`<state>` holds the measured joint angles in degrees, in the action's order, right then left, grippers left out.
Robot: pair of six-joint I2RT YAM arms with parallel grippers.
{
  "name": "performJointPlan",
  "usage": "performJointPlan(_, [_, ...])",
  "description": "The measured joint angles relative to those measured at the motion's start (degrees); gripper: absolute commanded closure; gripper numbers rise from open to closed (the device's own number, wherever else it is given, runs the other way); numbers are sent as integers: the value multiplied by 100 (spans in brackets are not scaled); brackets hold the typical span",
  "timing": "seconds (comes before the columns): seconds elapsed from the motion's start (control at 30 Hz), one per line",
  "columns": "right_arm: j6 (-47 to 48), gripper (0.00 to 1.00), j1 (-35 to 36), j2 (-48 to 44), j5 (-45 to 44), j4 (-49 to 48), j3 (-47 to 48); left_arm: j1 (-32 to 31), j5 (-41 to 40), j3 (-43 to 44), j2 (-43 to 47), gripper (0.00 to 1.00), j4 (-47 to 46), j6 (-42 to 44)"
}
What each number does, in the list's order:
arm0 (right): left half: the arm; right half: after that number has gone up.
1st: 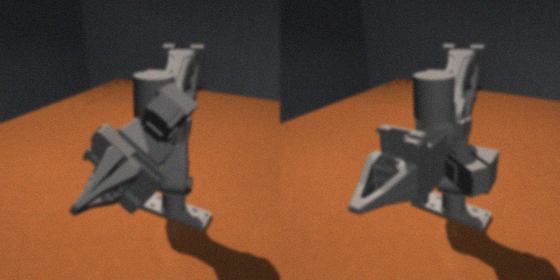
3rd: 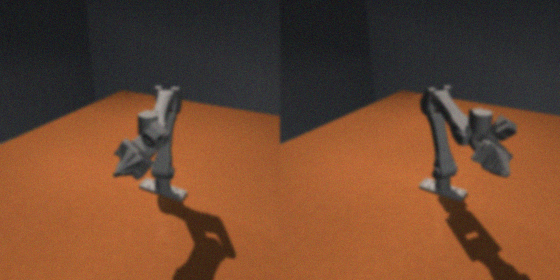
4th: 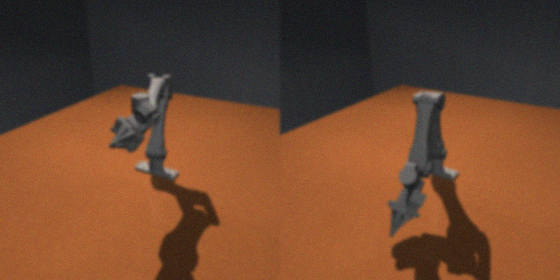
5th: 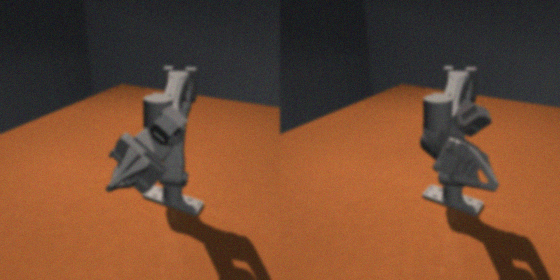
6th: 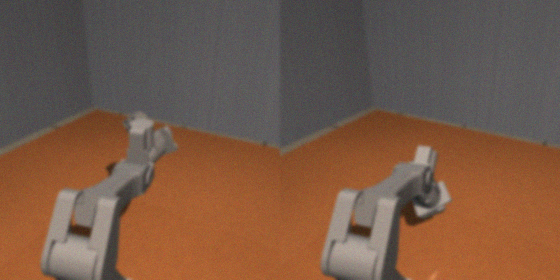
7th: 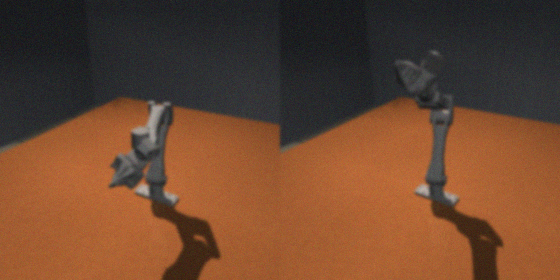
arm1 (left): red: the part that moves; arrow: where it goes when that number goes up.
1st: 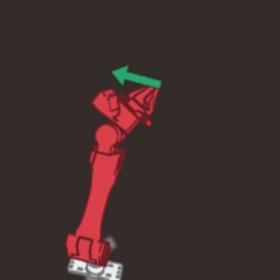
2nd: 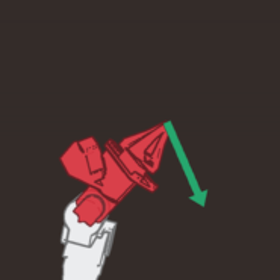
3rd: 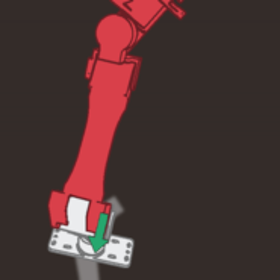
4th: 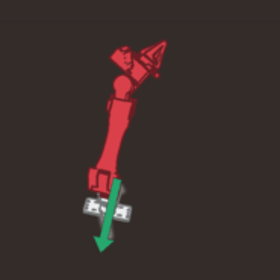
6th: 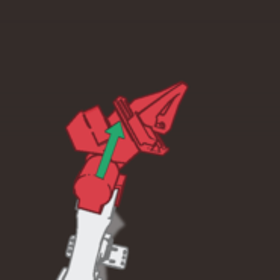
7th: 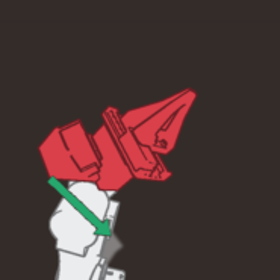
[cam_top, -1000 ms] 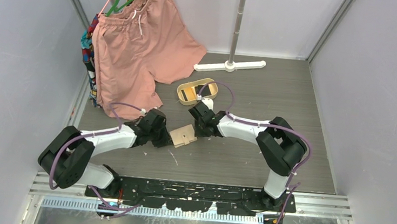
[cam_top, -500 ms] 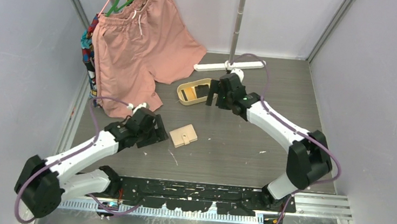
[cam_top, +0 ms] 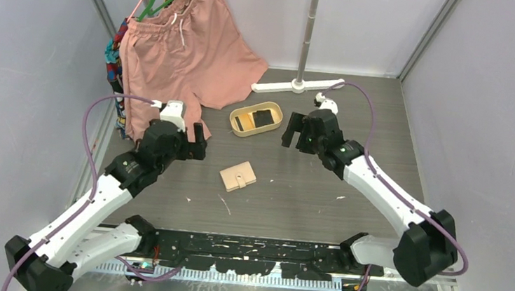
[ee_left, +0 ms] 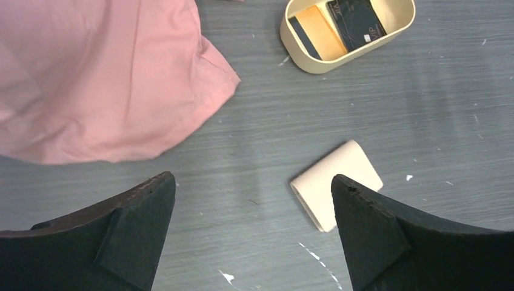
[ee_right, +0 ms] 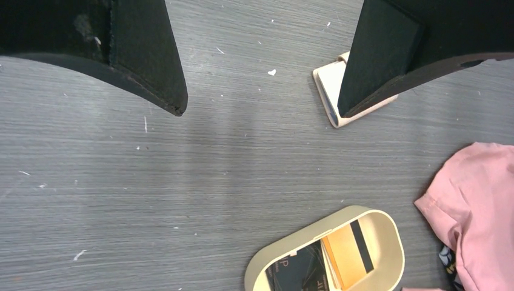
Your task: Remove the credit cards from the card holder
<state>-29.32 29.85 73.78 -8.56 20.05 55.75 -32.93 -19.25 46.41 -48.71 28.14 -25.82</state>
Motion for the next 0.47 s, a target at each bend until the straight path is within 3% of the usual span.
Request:
performJointPlan(0.1, [-87,0,0,-339,-184,63,-144,424,492,-2,-24,0,-267,542])
performJointPlan(0.3, [-164,0,0,-553,-514,105,-195,1523,1692,-2,-46,0,-782,776])
performJointPlan(0.47, [-87,0,0,-826,-485,136,-487,1624,2245,-2,-46,0,-931,859])
